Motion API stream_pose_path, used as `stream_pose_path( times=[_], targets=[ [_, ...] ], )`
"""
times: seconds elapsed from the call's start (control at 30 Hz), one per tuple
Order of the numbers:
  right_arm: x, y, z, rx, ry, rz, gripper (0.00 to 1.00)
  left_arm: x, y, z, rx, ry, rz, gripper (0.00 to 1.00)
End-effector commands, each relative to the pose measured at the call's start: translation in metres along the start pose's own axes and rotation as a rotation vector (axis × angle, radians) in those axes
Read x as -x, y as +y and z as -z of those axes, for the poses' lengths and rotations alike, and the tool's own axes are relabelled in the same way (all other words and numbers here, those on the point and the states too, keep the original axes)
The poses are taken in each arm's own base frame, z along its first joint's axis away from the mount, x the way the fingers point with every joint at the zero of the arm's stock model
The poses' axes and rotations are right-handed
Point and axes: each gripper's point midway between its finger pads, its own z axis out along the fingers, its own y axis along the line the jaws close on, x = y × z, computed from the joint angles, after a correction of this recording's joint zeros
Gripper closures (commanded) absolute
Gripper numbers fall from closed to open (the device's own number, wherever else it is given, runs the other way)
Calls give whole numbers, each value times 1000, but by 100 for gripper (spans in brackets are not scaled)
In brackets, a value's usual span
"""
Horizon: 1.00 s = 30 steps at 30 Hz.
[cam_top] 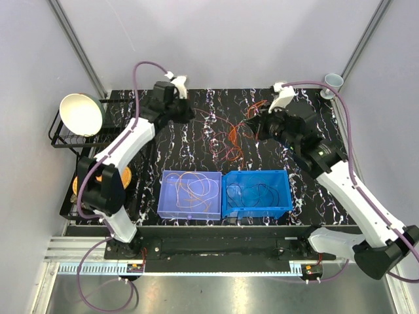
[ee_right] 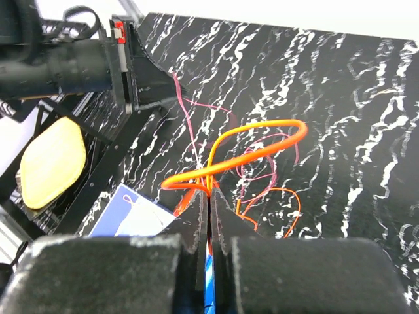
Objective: Untangle the cables
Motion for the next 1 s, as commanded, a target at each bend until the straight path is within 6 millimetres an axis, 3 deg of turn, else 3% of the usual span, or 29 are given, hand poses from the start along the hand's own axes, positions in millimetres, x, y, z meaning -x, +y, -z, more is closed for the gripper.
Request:
stream_pose_path(
  times=[0.0, 0.1, 0.23, 0.67, 0.9, 0.97],
  targets=[
    [39, -6, 30, -65, -113, -8, 100, -5, 61, -6, 197, 36, 172, 100],
    [50, -9, 44, -97, -144, -11, 100, -18, 89, -15, 224, 76, 266, 100],
    [70, -11, 67, -131, -202, -15, 100, -39, 108, -27, 259, 130, 330, 100],
    [160, -10, 168, -208, -494, -15, 100, -76, 140, -64, 333, 253, 366, 100],
    [194, -18, 220, -287, -639, -8, 100, -73, 155, -83, 354, 269, 350, 100],
    [201, -22, 235, -315, -674, -4, 100, -81, 162, -89, 367, 294, 354, 100]
  ],
)
